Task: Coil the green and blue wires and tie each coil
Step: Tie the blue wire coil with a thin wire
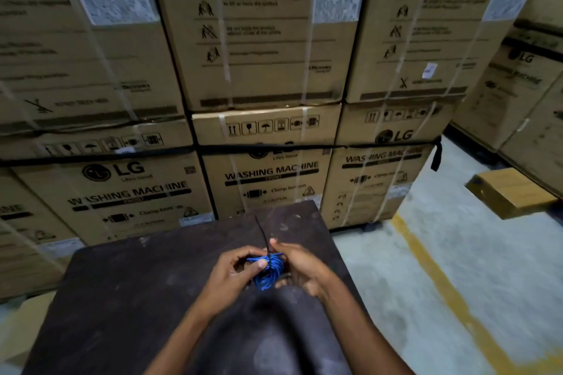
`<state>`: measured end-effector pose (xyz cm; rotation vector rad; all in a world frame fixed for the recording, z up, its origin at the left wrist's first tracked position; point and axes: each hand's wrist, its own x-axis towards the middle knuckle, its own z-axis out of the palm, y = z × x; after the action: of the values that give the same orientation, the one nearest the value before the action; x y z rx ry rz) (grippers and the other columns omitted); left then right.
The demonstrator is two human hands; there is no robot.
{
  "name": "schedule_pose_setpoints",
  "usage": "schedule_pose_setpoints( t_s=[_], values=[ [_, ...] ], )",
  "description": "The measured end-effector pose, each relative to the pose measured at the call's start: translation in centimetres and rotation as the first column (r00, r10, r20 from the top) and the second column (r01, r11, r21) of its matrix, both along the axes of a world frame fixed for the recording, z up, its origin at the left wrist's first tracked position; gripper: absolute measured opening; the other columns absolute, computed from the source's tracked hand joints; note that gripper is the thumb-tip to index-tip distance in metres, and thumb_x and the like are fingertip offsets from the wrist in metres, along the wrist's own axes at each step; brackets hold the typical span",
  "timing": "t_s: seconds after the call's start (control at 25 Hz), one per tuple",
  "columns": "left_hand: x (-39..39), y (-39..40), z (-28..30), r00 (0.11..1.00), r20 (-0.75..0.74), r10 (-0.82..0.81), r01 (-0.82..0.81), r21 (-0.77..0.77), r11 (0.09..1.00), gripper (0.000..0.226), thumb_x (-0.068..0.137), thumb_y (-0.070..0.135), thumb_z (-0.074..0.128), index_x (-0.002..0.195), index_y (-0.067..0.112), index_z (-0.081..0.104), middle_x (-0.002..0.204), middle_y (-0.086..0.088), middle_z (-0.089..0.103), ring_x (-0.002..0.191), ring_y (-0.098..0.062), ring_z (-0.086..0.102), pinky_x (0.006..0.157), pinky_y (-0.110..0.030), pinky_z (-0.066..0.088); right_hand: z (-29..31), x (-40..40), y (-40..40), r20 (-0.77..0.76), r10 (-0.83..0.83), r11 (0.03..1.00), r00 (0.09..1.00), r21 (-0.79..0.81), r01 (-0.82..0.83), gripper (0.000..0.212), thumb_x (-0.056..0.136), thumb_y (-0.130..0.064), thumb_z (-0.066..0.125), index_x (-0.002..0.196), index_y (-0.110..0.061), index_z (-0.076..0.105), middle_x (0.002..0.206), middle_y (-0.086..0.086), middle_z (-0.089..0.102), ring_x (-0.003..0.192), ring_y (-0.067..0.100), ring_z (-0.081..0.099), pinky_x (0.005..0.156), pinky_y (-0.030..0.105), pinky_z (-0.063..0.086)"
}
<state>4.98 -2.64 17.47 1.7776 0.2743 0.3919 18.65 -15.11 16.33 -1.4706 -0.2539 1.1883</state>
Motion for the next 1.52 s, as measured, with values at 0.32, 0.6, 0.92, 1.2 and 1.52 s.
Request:
schedule_pose_setpoints(
  t_s=[0.32,0.6,0.92,1.2,1.52],
  values=[
    [3.2,-3.1,-7.2,0.969,-0.146,-0.199,0.194,-0.049,0.98,0.035,0.083,0.044,0.073,0.108,0.022,0.08,0.126,-0.003,0.064,0.112,-0.01,0.066,0.085,-0.018,0.055,-7.4,0.4,-8.1,-0.209,-0.296,0.955,0.932,-0.051,0.292,0.014,0.097,-0.003,0.057,0.094,-0.011,0.068,0.081,0.007,0.074,0.065,0.019,0.068,0.055,0.028,0.059],
    [5.3,-9.5,-15.0,0.917,-0.287,-0.277,0.165,-0.359,0.919,0.03,0.093,0.004,0.068,0.114,0.024,0.077,0.107,-0.003,0.08,0.089,-0.009,0.07,0.074,-0.026,0.058,-14.5,-0.2,-15.1,-0.211,-0.571,0.821,0.793,-0.133,0.556,0.015,0.097,-0.001,0.059,0.098,-0.008,0.072,0.096,0.015,0.075,0.08,0.023,0.074,0.056,0.03,0.061],
    [7.9,-14.3,-21.1,0.857,-0.516,-0.012,-0.239,-0.418,0.877,0.019,0.092,-0.005,0.066,0.105,0.006,0.074,0.079,-0.007,0.078,0.059,-0.01,0.069,0.058,-0.018,0.056,-20.5,0.5,-17.3,-0.046,-0.786,0.615,0.616,-0.159,0.773,0.014,0.09,0.01,0.065,0.103,0.005,0.067,0.101,0.024,0.075,0.09,0.035,0.072,0.077,0.049,0.062],
    [11.4,-15.4,-24.4,0.831,-0.554,0.041,-0.309,-0.4,0.863,0.021,0.087,-0.009,0.071,0.094,0.011,0.075,0.07,0.006,0.078,0.071,-0.02,0.072,0.068,-0.02,0.062,-23.0,1.8,-15.8,0.295,-0.766,0.532,0.571,-0.206,0.821,0.029,0.08,0.014,0.068,0.097,-0.009,0.071,0.093,0.007,0.076,0.082,0.012,0.072,0.077,0.023,0.057],
    [12.7,-14.7,-26.6,0.813,-0.58,0.062,-0.329,-0.368,0.87,0.028,0.092,-0.005,0.067,0.119,-0.006,0.069,0.104,-0.021,0.075,0.085,-0.028,0.073,0.068,-0.018,0.061,-24.2,2.8,-15.0,0.346,-0.727,0.576,0.593,-0.161,0.801,0.033,0.084,0.009,0.07,0.114,-0.005,0.067,0.109,0.011,0.073,0.097,0.019,0.073,0.079,0.017,0.056]
  ],
)
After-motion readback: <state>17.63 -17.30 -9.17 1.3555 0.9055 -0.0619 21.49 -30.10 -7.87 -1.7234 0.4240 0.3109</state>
